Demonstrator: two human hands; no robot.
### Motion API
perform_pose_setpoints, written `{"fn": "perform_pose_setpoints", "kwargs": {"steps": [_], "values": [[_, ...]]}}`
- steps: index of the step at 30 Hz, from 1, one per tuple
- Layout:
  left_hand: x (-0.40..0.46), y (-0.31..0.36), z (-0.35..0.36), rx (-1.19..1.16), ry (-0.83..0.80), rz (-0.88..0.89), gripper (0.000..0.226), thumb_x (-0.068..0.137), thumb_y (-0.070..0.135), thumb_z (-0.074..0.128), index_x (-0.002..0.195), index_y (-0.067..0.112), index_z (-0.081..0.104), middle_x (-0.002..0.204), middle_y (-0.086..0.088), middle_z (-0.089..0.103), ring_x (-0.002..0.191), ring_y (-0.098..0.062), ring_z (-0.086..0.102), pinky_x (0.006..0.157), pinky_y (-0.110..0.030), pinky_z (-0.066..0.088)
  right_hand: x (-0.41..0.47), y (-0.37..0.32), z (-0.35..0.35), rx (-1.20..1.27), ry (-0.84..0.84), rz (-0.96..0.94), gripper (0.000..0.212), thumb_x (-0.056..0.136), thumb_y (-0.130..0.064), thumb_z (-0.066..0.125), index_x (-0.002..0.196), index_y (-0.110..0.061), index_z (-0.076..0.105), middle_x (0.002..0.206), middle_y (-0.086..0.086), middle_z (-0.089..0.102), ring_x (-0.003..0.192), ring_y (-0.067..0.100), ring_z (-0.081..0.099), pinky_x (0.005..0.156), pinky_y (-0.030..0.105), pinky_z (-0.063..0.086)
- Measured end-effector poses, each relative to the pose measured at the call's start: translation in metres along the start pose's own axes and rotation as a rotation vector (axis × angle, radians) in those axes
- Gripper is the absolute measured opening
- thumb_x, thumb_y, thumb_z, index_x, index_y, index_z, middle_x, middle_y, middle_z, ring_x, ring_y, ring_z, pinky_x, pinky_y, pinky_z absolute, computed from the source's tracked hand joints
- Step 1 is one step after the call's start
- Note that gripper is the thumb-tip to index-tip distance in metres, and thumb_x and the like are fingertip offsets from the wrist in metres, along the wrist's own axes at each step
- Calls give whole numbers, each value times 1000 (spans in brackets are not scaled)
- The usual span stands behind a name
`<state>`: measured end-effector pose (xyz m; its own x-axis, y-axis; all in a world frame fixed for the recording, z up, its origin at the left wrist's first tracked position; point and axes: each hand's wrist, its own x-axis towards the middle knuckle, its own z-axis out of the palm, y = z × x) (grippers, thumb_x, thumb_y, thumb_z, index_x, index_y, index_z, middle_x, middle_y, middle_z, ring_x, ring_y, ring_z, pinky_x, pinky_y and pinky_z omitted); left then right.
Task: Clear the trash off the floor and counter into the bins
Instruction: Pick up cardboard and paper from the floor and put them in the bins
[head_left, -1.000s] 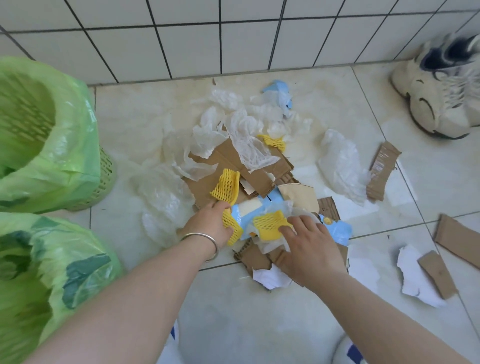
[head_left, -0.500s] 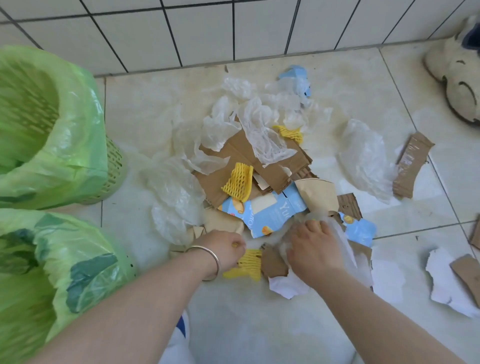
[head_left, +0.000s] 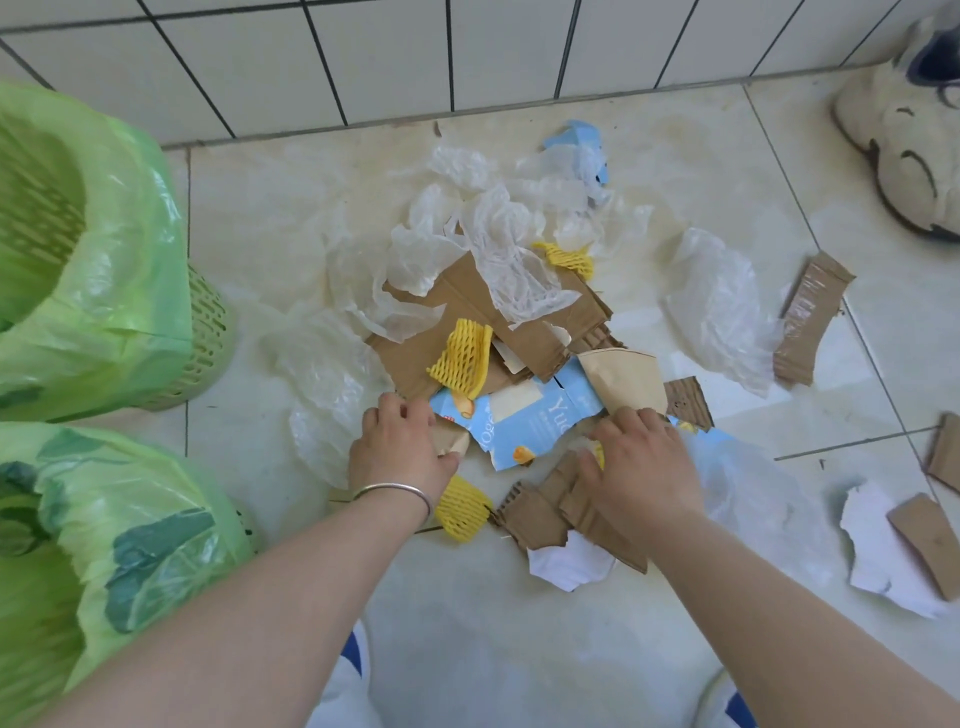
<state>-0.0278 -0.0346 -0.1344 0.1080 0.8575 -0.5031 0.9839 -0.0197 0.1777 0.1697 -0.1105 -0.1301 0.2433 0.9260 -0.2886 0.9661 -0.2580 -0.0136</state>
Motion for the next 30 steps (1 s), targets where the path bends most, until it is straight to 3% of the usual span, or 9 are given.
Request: {"fn": "perform_pose_setpoints", "kwargs": {"steps": [4, 8, 11, 13, 15, 17, 19, 21, 30], "values": [[8, -1, 6, -19, 34, 66, 57, 75, 41, 68, 126, 34, 43, 125, -1, 36, 118, -22, 38, 86, -33, 46, 13, -19, 13, 24, -11, -110, 40, 41, -12, 82, 78, -15, 70, 74, 4, 65, 63, 26, 63, 47, 29, 46], [9, 2, 17, 32, -33, 60, 72, 73, 42, 67, 134, 46, 30, 131, 1, 27, 118, -25, 34, 85, -37, 50, 20, -34, 32, -14, -98, -171, 63, 32, -21, 84, 94, -19, 71, 98, 6, 70, 82, 26, 69, 60, 30, 54], [10, 4, 22, 96, -40, 79, 76, 78, 36, 63, 139, 45, 20, 142, 0, 19, 123, -28, 30, 83, -35, 47, 28, -43, 34, -37, -142, -170, 65, 50, -26, 83, 113, -19, 66, 123, 11, 63, 109, 32, 63, 84, 42, 54], [12, 5, 24, 145, -30, 92, 78, 82, 32, 60, 143, 43, 12, 147, -3, 16, 124, -28, 31, 88, -34, 45, 32, -48, 30, -65, -206, -197, 62, 80, -26, 64, 139, -20, 43, 151, 11, 35, 139, 33, 34, 110, 50, 31], [15, 5, 25, 204, -23, 98, 81, 85, 33, 57, 145, 40, 5, 151, -6, 13, 125, -29, 33, 92, -35, 44, 38, -47, 34, -74, -188, -193, 60, 93, -23, 45, 148, -22, 22, 159, 8, 11, 147, 32, 9, 115, 52, 16], [17, 4, 24, 245, -14, 103, 80, 86, 36, 55, 146, 40, 3, 151, -6, 18, 121, -30, 36, 88, -37, 45, 41, -49, 36, -81, -199, -179, 63, 88, -22, 53, 146, -21, 28, 157, 13, 19, 144, 37, 19, 106, 53, 33], [21, 2, 20, 285, 5, 125, 77, 86, 43, 52, 146, 39, 5, 147, -4, 26, 117, -31, 40, 85, -38, 45, 44, -52, 38, -79, -214, -185, 68, 64, -19, 75, 129, -15, 55, 137, 21, 51, 124, 42, 51, 75, 45, 55], [27, -1, 17, 334, 13, 167, 75, 86, 46, 49, 146, 36, 6, 143, -4, 34, 115, -32, 43, 84, -37, 43, 48, -49, 42, -90, -172, -197, 68, 48, -16, 83, 114, -11, 67, 116, 21, 66, 103, 41, 65, 60, 39, 57], [38, -7, -7, -7, -1, 156, 58, 83, 34, 51, 139, 41, 36, 130, 3, 52, 112, -28, 51, 86, -36, 46, 61, -32, 19, 105, 153, -234, 43, 57, -8, 59, 95, -19, 76, 93, 0, 76, 82, 27, 72, 65, 35, 56]]}}
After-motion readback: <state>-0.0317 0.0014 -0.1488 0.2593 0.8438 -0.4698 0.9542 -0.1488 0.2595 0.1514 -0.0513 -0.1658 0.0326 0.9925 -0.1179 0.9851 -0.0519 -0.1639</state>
